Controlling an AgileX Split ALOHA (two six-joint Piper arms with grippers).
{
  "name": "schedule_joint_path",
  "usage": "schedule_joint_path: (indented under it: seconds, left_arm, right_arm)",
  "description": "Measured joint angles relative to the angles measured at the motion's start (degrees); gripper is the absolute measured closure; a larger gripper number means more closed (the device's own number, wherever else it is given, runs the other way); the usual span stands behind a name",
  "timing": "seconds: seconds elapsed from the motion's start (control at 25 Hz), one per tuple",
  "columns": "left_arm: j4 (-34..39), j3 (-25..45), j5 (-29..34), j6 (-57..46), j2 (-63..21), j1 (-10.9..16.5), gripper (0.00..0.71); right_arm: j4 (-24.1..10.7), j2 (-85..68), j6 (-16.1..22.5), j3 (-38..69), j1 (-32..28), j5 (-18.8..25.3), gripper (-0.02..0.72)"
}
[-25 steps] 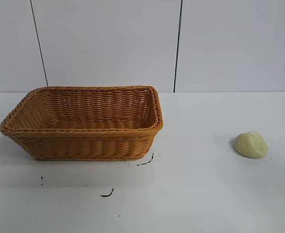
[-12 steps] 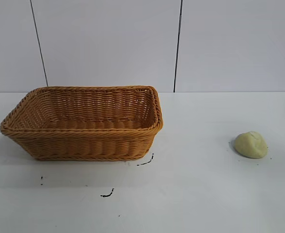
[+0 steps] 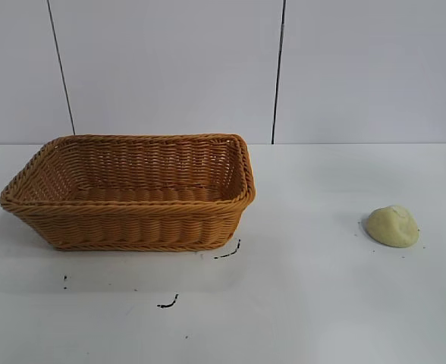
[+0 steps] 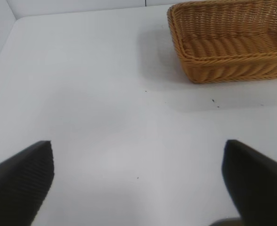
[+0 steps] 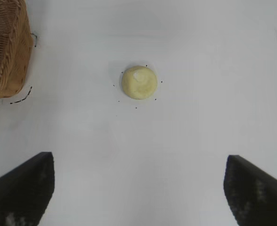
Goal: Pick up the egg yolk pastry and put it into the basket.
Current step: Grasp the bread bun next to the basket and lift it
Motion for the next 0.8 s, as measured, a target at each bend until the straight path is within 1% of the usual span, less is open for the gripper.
schedule_joint_path:
  seconds: [0.28, 0.44, 0.8]
  left_arm:
    - [0.0, 0.0, 0.0, 0.0, 0.0, 0.0, 0.014]
    - [0.0, 0.0, 0.0, 0.0, 0.0, 0.0, 0.014]
    - [0.0, 0.0, 0.0, 0.0, 0.0, 0.0, 0.014]
  right_arm:
    - [0.0, 17.0, -1.2, -9.5, 0.0, 2.5, 0.007]
    - [-0.3, 23.8, -1.9, -13.5, 0.0, 2.7, 0.007]
    - [0.0, 30.7, -4.2, -14.7, 0.0, 1.9, 0.007]
